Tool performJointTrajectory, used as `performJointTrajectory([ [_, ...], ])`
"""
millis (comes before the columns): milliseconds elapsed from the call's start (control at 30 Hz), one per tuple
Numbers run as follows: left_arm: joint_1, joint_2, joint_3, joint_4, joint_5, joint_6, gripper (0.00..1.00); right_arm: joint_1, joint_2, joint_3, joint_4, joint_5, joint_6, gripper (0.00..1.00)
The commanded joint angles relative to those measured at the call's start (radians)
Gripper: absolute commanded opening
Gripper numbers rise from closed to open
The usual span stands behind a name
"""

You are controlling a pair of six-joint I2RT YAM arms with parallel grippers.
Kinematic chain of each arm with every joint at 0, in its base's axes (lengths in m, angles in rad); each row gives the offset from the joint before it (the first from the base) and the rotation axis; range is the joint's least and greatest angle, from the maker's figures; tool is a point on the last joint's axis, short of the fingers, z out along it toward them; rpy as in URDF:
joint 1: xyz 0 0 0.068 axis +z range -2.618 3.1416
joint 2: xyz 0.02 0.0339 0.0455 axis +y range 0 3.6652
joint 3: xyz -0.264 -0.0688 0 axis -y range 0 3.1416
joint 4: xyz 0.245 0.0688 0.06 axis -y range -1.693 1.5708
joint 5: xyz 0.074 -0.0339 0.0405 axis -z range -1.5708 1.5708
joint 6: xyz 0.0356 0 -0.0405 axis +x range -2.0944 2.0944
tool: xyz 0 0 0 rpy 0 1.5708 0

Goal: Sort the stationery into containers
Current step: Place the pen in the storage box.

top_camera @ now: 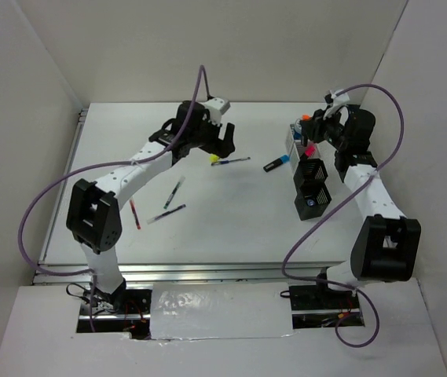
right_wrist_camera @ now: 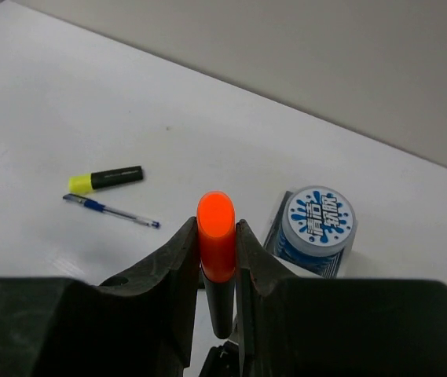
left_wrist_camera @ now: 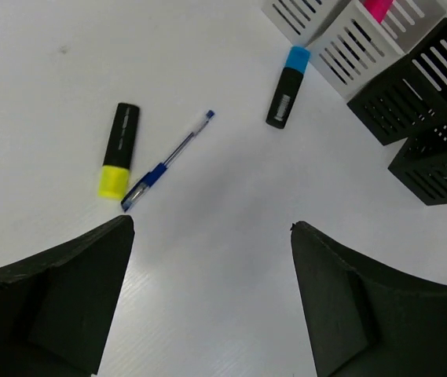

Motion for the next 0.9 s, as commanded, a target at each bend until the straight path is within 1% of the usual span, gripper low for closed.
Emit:
performJointTrajectory([
  [0, -0.012, 0.072, 0.114, -0.006, -0.112, 0.141, 0.92, -0.024, 0.049, 0.065, 0.135, 0.013, 0.142, 0.00],
  [67, -0.012, 0.114, 0.158, -0.023, -0.112, 0.125, 0.89, -0.044, 0.084, 0.077, 0.154, 0.024, 0.163, 0.00],
  [100, -0.011, 0.125, 0.163, -0.025, -0.108, 0.121, 0.89, -0.052, 0.096, 0.082, 0.155, 0.024, 0.163, 0.00],
  [167, -0.008, 0.140, 0.158, -0.009, -0.095, 0.118, 0.88, -0.073, 0.122, 0.089, 0.166, 0.019, 0.217, 0.00],
  [233, -0.006, 0.157, 0.155, 0.012, -0.085, 0.145, 0.88, -0.088, 0.139, 0.073, 0.197, 0.022, 0.235, 0.00],
  [300, 0.006, 0.181, 0.177, -0.008, -0.059, 0.186, 0.87, -0.098, 0.147, 0.051, 0.232, 0.033, 0.240, 0.00],
  [367, 0.015, 0.227, 0.238, -0.034, -0.039, 0.188, 0.85, -0.110, 0.156, 0.039, 0.254, 0.039, 0.250, 0.00],
  [500, 0.012, 0.289, 0.301, -0.083, -0.063, 0.237, 0.84, -0.118, 0.185, 0.039, 0.264, 0.022, 0.252, 0.00],
  [767, 0.011, 0.327, 0.306, -0.089, -0.095, 0.248, 0.85, -0.112, 0.220, 0.022, 0.280, -0.007, 0.252, 0.00],
  [833, 0.011, 0.341, 0.312, -0.091, -0.097, 0.256, 0.87, -0.110, 0.230, 0.014, 0.283, -0.009, 0.249, 0.00],
  [867, 0.009, 0.350, 0.324, -0.110, -0.102, 0.263, 0.89, -0.111, 0.231, 0.005, 0.287, -0.009, 0.249, 0.02],
])
